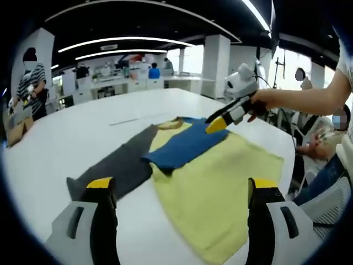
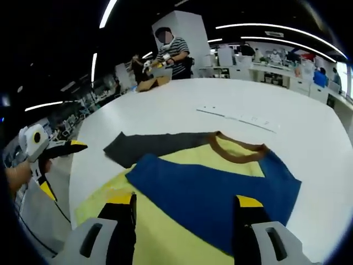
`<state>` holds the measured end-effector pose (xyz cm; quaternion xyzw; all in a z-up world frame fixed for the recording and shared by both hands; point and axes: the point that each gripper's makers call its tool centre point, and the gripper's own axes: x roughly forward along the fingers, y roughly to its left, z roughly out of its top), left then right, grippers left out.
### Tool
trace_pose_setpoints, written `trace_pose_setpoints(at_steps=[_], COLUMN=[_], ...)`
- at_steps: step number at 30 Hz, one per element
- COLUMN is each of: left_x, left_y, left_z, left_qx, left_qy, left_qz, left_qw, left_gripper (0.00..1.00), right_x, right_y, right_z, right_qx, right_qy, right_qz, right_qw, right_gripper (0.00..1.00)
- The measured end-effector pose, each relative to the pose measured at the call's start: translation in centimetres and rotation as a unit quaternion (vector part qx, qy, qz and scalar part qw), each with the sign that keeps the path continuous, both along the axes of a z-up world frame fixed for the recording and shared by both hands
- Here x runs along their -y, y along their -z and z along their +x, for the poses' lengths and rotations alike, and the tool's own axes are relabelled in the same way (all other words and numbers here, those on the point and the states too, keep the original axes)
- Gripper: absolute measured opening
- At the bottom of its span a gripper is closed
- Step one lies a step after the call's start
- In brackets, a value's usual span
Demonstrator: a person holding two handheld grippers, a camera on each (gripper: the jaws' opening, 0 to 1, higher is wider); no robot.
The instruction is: Fold the garment on the visible template until the final outline fits inside the template.
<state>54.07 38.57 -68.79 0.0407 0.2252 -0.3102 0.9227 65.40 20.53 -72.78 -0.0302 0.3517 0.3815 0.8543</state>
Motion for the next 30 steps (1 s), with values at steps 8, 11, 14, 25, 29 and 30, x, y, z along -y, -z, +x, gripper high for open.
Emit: trace_pose_setpoints(at_steps=[8, 11, 14, 25, 29, 30], left_x=[0.5, 0.6, 0.5, -0.2, -0.3, -0.4], left_y=[0.1, 0.4, 0.5, 2.5, 3.4, 3.8], left_z=[2.0, 2.8, 3.7, 6.8, 7.7, 7.9], left_qx=[0.001, -0.002, 0.000, -0.007, -0.012, -0.015], left_qy=[0.000, -0.002, -0.010, -0.026, -0.032, -0.033], left_qz=[0.007, 0.015, 0.013, 0.032, 0.037, 0.040], left_qw=[1.0000, 0.9999, 0.9999, 0.9991, 0.9987, 0.9985], left_gripper=[0.87, 0.81, 0.75, 0.49, 0.43, 0.42], right_x=[3.9, 5.2, 6.5, 10.2, 10.8, 11.0], right_y=[0.6, 0.8, 1.1, 2.7, 3.2, 3.4], right_z=[-0.6, -0.7, -0.9, -0.8, -0.8, -0.9], right_qx=[0.006, 0.013, 0.018, 0.038, 0.040, 0.038], right_qy=[0.013, 0.020, 0.022, 0.032, 0.033, 0.029], right_qz=[-0.018, -0.024, -0.035, -0.078, -0.090, -0.095], right_qw=[0.9997, 0.9994, 0.9990, 0.9957, 0.9946, 0.9943], right_gripper=[0.69, 0.66, 0.63, 0.41, 0.32, 0.30])
